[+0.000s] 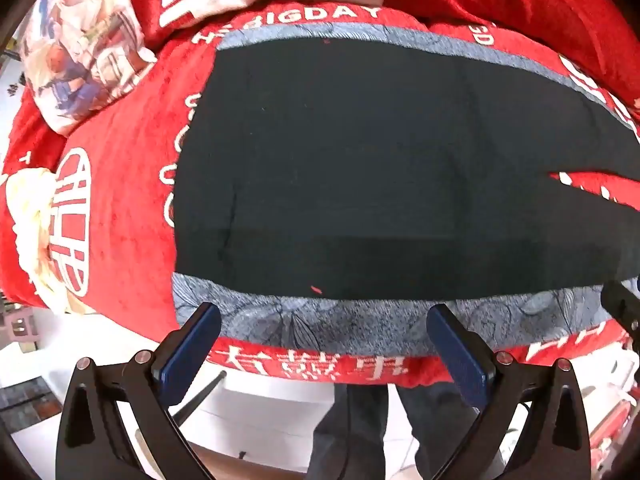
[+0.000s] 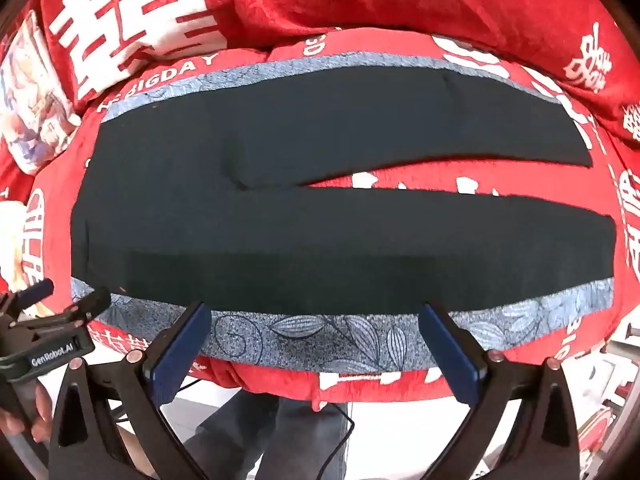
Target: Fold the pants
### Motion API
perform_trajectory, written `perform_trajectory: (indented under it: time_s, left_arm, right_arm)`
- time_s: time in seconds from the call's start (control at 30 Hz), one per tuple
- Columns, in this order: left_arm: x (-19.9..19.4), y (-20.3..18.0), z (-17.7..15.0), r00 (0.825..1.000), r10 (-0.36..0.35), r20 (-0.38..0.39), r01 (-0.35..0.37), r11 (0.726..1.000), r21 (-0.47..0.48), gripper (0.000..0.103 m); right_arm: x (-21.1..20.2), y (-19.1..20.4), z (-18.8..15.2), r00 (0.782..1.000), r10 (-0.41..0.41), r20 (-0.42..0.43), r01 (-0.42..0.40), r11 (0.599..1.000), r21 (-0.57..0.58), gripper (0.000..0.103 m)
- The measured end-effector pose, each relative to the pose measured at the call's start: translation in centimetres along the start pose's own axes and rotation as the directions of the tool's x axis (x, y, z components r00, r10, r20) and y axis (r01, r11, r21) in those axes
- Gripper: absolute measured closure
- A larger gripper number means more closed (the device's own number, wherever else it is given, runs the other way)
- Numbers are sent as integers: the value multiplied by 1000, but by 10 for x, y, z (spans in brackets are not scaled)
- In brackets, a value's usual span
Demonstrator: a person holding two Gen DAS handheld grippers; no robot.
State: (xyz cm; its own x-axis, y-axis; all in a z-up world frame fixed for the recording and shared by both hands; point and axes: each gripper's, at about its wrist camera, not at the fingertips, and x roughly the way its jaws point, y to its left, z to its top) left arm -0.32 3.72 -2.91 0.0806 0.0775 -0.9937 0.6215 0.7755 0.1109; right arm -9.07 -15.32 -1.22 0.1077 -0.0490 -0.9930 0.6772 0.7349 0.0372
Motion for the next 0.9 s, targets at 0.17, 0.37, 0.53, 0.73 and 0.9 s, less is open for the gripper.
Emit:
perform_trajectory:
  time_s: [0.17,0.37,0.53,0.73,0.9]
  left_arm:
    - [-2,-3,-6,1000,13,13,-13,1000,18,0]
    - [-2,-2,-6,1000,7,12,-8,1000,23,0]
    - [-1,-1,-11,1000,10,16,-10,1000,27,0]
    - [1,3,-13,1000,7,11,-7,1000,21,0]
    - [3,4,-14,1000,3,10,-3,1000,20,0]
  right_arm:
    - [-2,2,-4,1000,-22,-1,22,999,35,0]
    - [-4,6,-8,999,-34,-2,34,998,54,0]
    - [-4,9,-12,999,-46,-5,46,997,60,0]
    - [-4,10,-17,998,-59,-10,59,996,61,0]
    - [-5,12,-20,998,-65,-8,66,996,61,0]
